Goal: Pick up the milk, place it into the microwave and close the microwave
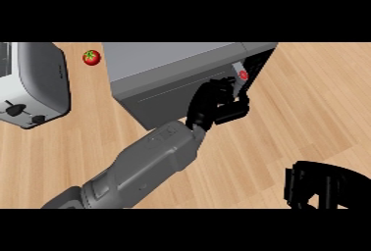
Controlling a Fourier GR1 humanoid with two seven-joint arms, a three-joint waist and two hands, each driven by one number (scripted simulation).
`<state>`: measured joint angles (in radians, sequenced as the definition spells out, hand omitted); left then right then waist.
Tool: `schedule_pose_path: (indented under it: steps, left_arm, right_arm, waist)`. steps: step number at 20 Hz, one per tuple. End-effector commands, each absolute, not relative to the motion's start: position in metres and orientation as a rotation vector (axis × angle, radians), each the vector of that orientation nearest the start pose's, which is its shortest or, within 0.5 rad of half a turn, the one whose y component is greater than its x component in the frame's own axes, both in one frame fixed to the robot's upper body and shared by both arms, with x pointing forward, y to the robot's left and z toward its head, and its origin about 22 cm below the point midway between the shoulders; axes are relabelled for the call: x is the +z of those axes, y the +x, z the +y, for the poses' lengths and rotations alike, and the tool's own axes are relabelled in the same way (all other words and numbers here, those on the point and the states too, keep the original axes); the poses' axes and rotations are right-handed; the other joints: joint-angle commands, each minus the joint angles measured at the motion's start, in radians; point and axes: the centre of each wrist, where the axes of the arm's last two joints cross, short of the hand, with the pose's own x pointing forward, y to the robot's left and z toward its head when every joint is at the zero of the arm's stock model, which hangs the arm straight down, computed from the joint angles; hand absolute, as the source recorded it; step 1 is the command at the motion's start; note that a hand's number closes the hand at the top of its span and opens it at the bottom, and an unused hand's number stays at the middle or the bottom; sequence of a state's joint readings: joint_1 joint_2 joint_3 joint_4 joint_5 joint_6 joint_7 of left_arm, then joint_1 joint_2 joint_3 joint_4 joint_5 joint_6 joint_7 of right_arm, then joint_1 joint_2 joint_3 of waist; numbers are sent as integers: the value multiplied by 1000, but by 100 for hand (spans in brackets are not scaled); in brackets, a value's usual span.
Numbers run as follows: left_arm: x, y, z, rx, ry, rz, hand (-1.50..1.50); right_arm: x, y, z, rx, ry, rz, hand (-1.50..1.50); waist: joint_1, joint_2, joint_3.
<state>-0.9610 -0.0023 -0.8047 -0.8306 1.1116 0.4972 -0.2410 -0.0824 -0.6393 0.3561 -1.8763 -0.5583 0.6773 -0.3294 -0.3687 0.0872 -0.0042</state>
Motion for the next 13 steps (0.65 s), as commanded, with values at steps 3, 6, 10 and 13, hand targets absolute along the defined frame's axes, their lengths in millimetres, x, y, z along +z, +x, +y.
schedule_pose_path:
  steps: [3,6,10,13]
  left_arm:
    - [28,363,35,137,-434,-1343,150]
    - [22,367,49,123,-458,-1348,150]
    - [13,365,48,115,-500,-1333,150]
    - [12,366,48,122,-521,-1328,150]
  right_arm:
    - [93,210,-235,827,1081,-1761,150]
    - [92,202,-233,803,1062,-1769,150]
    - [95,190,-224,792,1066,-1784,150]
    - [94,179,-216,785,1060,-1785,150]
  waist:
    - [65,-5,-5]
    - [73,1,-7]
    - [83,-3,-6]
    - [85,-13,-5]
